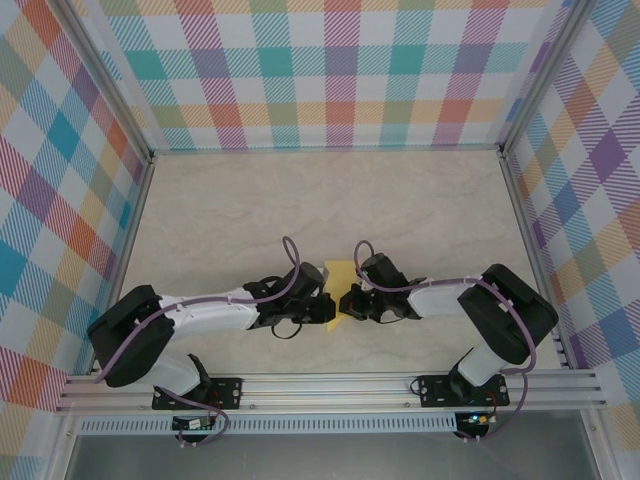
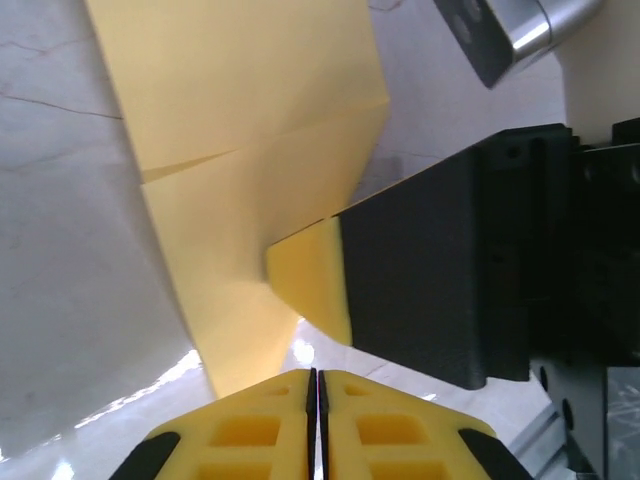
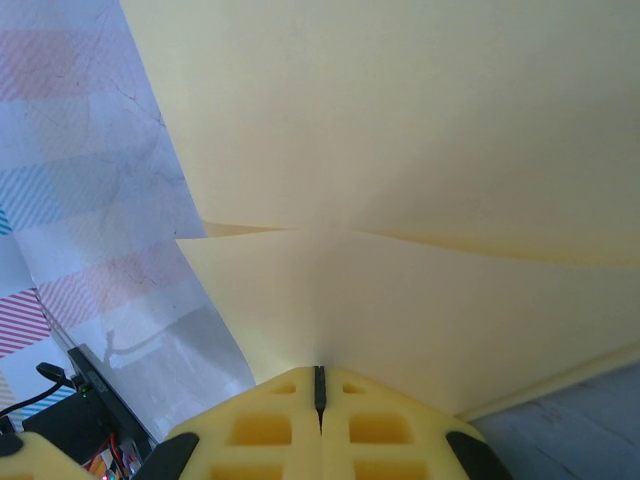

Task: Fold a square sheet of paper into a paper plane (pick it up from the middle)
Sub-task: Third fold the triangle at the center of the table.

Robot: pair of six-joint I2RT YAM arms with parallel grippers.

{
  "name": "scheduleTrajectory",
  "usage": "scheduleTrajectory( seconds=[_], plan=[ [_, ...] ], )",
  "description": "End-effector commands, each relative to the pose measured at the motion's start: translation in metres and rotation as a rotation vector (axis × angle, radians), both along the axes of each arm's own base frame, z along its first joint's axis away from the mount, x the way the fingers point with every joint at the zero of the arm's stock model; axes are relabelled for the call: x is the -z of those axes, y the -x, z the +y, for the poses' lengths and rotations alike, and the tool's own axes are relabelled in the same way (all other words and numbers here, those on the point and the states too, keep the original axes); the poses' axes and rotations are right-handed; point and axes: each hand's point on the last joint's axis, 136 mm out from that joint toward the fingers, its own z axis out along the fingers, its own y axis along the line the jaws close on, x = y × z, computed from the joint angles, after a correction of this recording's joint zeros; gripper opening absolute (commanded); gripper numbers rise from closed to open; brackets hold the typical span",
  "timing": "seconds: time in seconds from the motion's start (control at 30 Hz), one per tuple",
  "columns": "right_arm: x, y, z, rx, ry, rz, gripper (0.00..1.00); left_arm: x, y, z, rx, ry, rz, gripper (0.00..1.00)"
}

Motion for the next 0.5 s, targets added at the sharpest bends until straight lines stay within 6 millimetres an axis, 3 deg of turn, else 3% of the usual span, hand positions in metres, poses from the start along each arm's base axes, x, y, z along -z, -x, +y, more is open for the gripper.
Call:
scheduleTrajectory(
  seconds=[0.0, 0.2, 0.47],
  plan=[
    [0.013, 0.004, -0.012, 0.031, 0.075, 0.047, 0.02, 0.003, 0.006, -0.018, 0.009, 0.062, 0.063, 0.10],
    [0.014, 0.004, -0.012, 0.026, 0.086, 0.049, 0.03, 0.028, 0.005, -0.013, -0.034, 0.022, 0.101, 0.08],
    [0.014, 0.004, -0.013, 0.028, 0.091, 0.055, 0.03, 0.035, 0.011, -0.003, -0.037, 0.002, 0.104, 0.09]
  ],
)
